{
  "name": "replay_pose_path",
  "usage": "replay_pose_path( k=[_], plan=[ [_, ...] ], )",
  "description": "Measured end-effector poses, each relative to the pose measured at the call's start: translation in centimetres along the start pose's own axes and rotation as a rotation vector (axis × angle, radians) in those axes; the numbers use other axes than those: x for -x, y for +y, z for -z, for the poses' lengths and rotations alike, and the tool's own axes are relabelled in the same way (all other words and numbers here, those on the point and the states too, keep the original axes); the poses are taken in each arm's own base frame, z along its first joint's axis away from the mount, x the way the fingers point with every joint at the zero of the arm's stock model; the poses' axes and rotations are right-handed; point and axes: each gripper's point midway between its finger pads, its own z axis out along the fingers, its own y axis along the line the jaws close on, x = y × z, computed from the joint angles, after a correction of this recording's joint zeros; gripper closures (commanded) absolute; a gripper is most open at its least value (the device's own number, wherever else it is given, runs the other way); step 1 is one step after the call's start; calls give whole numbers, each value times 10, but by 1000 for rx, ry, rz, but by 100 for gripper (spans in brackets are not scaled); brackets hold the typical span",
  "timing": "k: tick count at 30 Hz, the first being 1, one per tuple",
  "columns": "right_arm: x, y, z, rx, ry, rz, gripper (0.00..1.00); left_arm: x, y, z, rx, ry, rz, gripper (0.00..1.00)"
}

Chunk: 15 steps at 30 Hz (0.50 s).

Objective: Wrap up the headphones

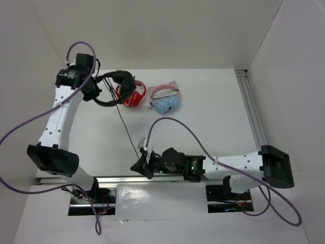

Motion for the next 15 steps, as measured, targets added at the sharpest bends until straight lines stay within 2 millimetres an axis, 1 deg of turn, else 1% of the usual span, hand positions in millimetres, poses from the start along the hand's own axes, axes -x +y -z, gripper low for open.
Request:
replay_pose_path(
  k=[1,2,4,5,7,9,12,14,15],
  plan=[
    [14,15,4,-3,-11,34,100,-10,5,-11,28,24,-25,100],
    [22,22,5,-4,-18,52,100,-20,9,-20,53,50,-44,100],
    [43,30,10,-42,-15,109,100,-47,20,-38,110,114,-96,100],
    [54,28,11,-70,-15,132,100,-61,23,-46,131,140,-127,100],
    [72,18,16,-143,-1,188,100,-83,27,-57,154,178,-189,100],
    [90,5,22,-217,10,247,100,-108,25,-67,148,213,-263,100],
    [109,-33,29,-332,65,325,100,-147,21,-77,107,263,-374,100],
    [119,-77,37,-442,115,355,100,-173,19,-80,65,303,-442,100],
    [122,-102,43,-507,143,365,100,-184,20,-80,46,316,-475,100]
  ],
)
